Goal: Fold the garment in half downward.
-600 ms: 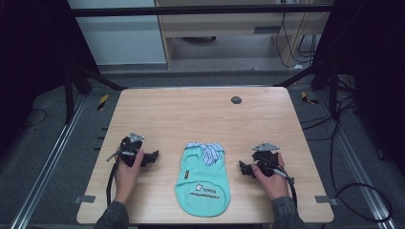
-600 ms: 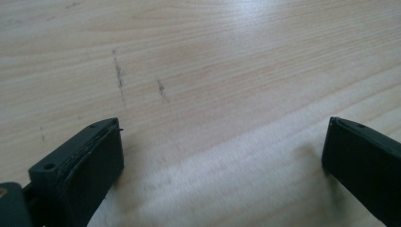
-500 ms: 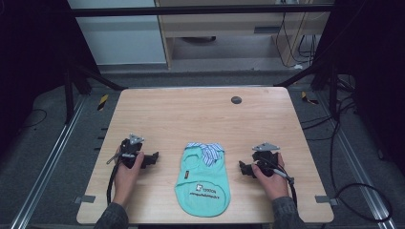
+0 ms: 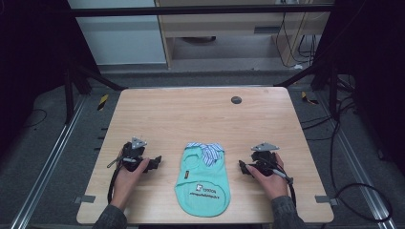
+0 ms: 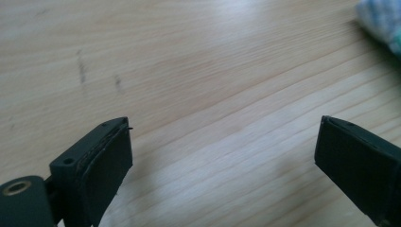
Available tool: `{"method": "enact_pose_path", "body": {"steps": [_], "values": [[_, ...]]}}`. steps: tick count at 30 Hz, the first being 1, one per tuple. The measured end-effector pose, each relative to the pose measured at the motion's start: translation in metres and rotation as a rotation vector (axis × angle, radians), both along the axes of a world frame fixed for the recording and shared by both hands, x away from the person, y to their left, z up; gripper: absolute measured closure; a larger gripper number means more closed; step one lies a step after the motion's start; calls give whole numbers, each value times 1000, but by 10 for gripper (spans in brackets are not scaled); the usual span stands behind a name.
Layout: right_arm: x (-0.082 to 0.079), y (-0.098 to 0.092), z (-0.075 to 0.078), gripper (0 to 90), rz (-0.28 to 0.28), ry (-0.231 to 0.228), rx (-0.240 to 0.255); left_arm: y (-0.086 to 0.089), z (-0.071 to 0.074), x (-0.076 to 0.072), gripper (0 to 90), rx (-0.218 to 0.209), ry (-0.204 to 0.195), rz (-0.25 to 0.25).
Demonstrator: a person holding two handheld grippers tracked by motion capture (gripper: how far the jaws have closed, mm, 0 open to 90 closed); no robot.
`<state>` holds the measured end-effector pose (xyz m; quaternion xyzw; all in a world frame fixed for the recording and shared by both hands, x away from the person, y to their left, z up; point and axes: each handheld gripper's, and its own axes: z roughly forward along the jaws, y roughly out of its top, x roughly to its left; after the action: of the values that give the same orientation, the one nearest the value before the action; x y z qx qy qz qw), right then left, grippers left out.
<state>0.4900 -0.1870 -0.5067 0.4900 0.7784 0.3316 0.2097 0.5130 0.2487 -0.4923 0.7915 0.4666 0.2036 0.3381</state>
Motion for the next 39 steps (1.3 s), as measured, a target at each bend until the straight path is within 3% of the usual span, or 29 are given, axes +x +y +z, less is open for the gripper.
{"method": "enact_pose_path", "body": {"steps": [2,6,10,15,18,22,25,31,39], "values": [[-1,4,4,226,32,1,30,-7,6,4,46,-29,1,-30],[3,12,11,333,86,5,14,-22,18,20,78,-22,15,-82],[15,16,22,444,127,13,26,-34,29,36,116,-68,44,-114],[29,25,34,562,178,36,55,-45,35,47,146,-60,45,-138],[37,32,37,597,220,53,99,-56,38,57,170,-61,59,-152],[44,44,37,651,236,48,57,-73,41,65,181,-65,74,-173],[48,50,39,683,237,34,51,-81,42,69,197,-53,75,-184],[59,63,39,714,234,22,34,-98,35,86,279,-28,118,-224],[72,72,37,761,243,24,24,-108,26,85,329,12,136,-267]]}}
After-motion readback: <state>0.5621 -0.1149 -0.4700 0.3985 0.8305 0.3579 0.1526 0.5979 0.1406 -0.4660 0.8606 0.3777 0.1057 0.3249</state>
